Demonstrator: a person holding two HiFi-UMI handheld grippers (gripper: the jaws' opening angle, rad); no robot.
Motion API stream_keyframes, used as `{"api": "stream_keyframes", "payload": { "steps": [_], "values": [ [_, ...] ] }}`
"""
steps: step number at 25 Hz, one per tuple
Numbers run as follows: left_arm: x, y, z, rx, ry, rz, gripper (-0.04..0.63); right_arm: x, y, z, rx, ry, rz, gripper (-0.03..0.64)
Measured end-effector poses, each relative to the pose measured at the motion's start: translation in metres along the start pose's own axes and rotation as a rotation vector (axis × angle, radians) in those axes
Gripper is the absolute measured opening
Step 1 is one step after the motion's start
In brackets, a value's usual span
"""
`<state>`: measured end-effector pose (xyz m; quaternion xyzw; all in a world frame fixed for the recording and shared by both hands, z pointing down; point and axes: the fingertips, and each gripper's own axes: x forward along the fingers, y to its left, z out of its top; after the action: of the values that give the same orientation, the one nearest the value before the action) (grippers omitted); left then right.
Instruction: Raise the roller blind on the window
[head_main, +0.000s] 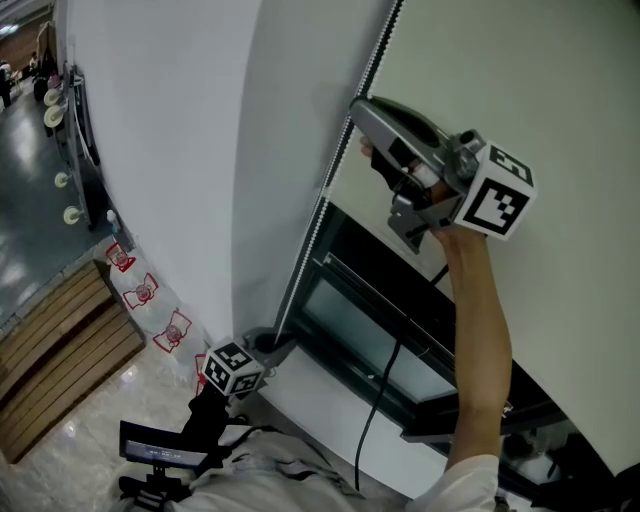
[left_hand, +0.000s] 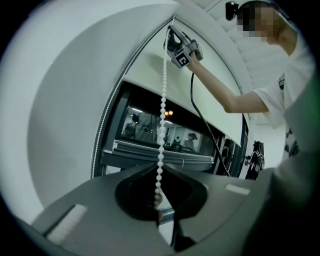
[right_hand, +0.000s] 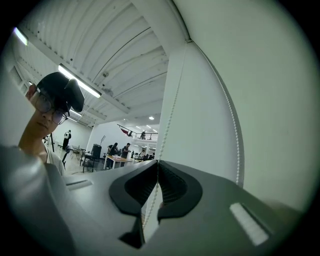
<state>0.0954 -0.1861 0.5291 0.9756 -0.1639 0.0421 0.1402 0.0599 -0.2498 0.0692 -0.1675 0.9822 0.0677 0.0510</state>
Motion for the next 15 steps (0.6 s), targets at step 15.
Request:
{"api": "stream_keyframes", "payload": {
  "steps": [15],
  "values": [
    [0.002,-0.006,-0.005,-0.009,0.005,-0.006,-0.002,0.001,0.011,-0.046,0.026,0.148,-0.030,0.005]
  ]
}}
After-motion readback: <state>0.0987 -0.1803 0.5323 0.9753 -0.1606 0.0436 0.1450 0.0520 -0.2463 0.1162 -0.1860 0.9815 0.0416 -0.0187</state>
